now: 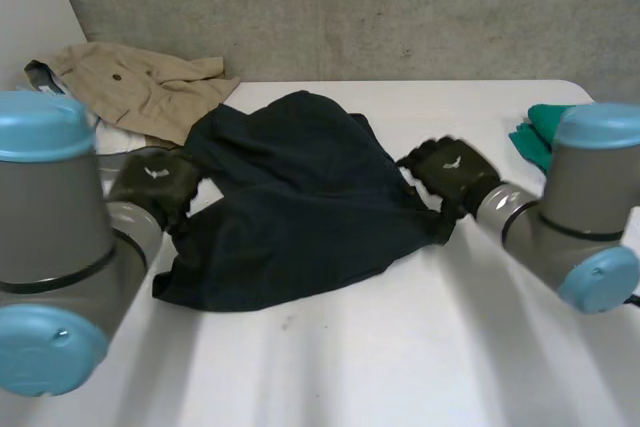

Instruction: Fold the laundry.

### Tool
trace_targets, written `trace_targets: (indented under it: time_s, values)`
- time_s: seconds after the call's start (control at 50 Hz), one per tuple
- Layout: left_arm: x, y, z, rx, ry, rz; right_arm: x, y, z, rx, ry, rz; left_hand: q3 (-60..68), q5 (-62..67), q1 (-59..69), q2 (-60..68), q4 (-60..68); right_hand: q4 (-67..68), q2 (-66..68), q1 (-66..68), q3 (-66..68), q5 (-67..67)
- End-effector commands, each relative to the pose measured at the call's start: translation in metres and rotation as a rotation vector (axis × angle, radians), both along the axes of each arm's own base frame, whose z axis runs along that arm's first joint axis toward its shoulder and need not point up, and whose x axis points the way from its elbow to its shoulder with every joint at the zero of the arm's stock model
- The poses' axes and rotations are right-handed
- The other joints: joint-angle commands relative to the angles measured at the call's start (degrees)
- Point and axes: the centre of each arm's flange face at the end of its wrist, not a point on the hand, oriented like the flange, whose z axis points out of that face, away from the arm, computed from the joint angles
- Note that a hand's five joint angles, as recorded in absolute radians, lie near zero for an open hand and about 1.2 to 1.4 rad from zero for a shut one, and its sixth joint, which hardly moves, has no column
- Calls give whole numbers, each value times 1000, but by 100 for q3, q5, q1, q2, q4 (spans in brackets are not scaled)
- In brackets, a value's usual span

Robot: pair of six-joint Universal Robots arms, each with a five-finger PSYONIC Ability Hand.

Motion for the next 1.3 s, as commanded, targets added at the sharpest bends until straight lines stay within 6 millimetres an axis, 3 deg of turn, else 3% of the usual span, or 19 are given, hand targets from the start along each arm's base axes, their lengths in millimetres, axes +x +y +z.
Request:
trace_targets:
  time_s: [0.02, 0.06, 0.2, 0.32, 0.42, 0.52, 0.66, 0.78, 0.88, 0.98, 1.02, 1.1, 1.16, 1.26, 1.28, 1.3]
  values:
    - [6, 28, 17, -41, -76, -66, -25, 9, 37, 14, -45, -78, 91, 177, 49, 80, 131, -193, -185, -269, -190, -269]
    - [8, 40, 11, -13, -129, -103, -31, 13, 39, 39, -37, -91, 175, 261, 133, 164, 215, -161, -153, -238, -158, -237]
    - [8, 60, -15, 74, -188, -220, -45, 37, 24, 182, 9, -74, 1199, 1285, 1157, 1188, 1239, 2679, 2687, 2602, 2682, 2603]
    - [-1, 52, -35, 92, -152, -295, -41, 53, 9, 238, 28, -7, 1588, 1674, 1546, 1577, 1628, 3625, 3633, 3548, 3628, 3549]
    - [-4, 39, -55, 116, -180, -287, -34, 56, -7, 267, 11, 27, 1605, 1691, 1564, 1594, 1646, 3374, 3383, 3298, 3378, 3299]
    - [-4, 20, -73, 120, -243, -248, -23, 46, -20, 197, -45, 48, 1186, 1271, 1144, 1175, 1226, 2012, 2021, 1936, 2016, 1937]
    - [-1, -4, -85, 116, -304, -186, -5, 35, -33, 119, -56, 79, 1167, 1253, 1125, 1156, 1207, 1977, 1986, 1901, 1980, 1902]
    - [0, -13, -91, 123, -315, -168, 7, 27, -46, 98, -50, 85, 1453, 1539, 1411, 1442, 1493, 2061, 2069, 1984, 2064, 1985]
    - [0, -19, -96, 131, -318, -159, 17, 21, -53, 62, -47, 93, 3116, 3202, 3074, 3105, 3156, 3387, 3395, 3310, 3390, 3311]
    - [3, -27, -93, 114, -296, -139, 23, 14, -52, -8, -55, 74, 6278, 6364, 6236, 6267, 6318, 5454, 5463, 5378, 5458, 5379]
    - [3, -28, -90, 102, -284, -136, 24, 13, -51, -24, -58, 69, 6330, 6416, 6288, 6319, 6370, 6746, 6755, 6670, 6750, 6671]
    - [4, -28, -74, 69, -256, -121, 26, 13, -42, -47, -65, 60, 6330, 6416, 6288, 6319, 6370, 6807, 6815, 6731, 6810, 6731]
    - [6, -21, -43, 16, -210, -104, 25, 15, -19, -83, -76, 62, 6330, 6416, 6288, 6319, 6370, 6807, 6815, 6731, 6810, 6731]
    - [15, -1, 37, -127, -95, -77, 20, 14, 64, -235, -141, 50, 6330, 6416, 6288, 6319, 6370, 6807, 6815, 6731, 6810, 6731]
    - [19, 7, 67, -186, -52, -67, 15, 14, 92, -280, -164, 39, 6330, 6416, 6288, 6319, 6370, 6807, 6815, 6731, 6810, 6731]
    - [22, 11, 82, -218, -30, -61, 13, 14, 106, -301, -178, 34, 6330, 6416, 6288, 6319, 6370, 6807, 6815, 6731, 6810, 6731]
